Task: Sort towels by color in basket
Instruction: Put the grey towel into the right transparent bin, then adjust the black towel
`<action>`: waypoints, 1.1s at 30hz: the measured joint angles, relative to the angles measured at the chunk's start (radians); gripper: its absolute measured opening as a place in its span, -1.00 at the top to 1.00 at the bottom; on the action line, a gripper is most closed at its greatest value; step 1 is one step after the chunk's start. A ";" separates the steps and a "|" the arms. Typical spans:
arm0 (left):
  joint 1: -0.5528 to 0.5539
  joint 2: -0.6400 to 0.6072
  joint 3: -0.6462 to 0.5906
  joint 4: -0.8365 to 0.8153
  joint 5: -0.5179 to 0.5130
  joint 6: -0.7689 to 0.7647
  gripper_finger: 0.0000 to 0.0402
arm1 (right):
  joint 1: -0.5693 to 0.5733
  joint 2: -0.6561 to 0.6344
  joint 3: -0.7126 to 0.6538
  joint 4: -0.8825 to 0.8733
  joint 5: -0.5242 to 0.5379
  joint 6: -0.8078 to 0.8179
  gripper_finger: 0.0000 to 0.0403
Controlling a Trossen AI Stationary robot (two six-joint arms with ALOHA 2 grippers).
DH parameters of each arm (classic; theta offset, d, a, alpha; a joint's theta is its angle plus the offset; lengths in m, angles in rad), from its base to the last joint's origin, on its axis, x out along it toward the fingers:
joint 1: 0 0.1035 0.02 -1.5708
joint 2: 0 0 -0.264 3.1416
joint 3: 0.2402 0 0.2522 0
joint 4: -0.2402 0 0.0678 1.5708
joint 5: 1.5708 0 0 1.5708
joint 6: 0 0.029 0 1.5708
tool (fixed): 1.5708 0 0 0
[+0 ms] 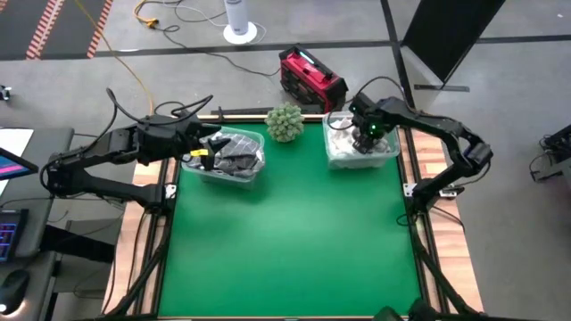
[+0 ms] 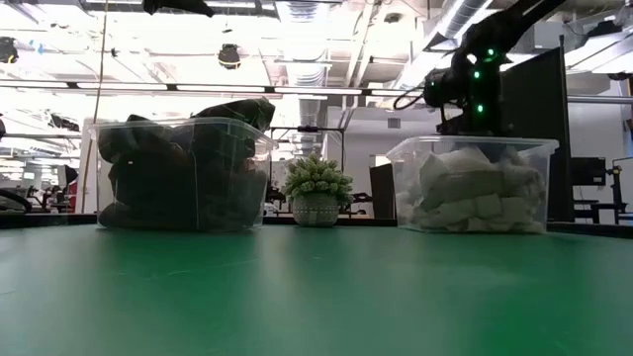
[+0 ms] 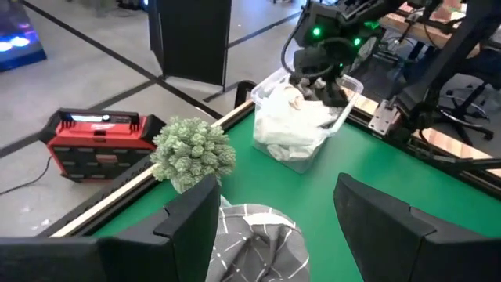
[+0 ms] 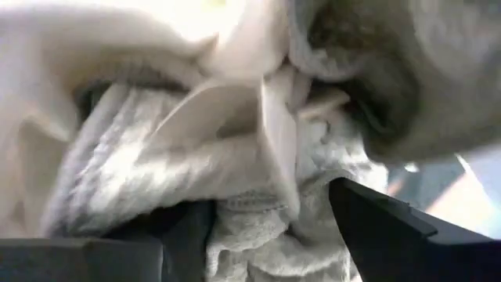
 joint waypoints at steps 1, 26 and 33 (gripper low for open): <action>0.000 0.000 0.000 0.000 0.000 -0.008 -0.19 | -0.004 0.000 0.026 -0.032 0.000 -0.001 -0.44; 0.102 0.363 -0.106 -0.201 0.182 0.122 -0.01 | 0.506 -0.370 0.400 -0.441 -0.075 0.726 -0.44; 0.291 0.476 -0.201 -0.100 0.256 0.351 0.13 | 0.802 -0.390 0.400 -0.439 0.020 1.015 -0.44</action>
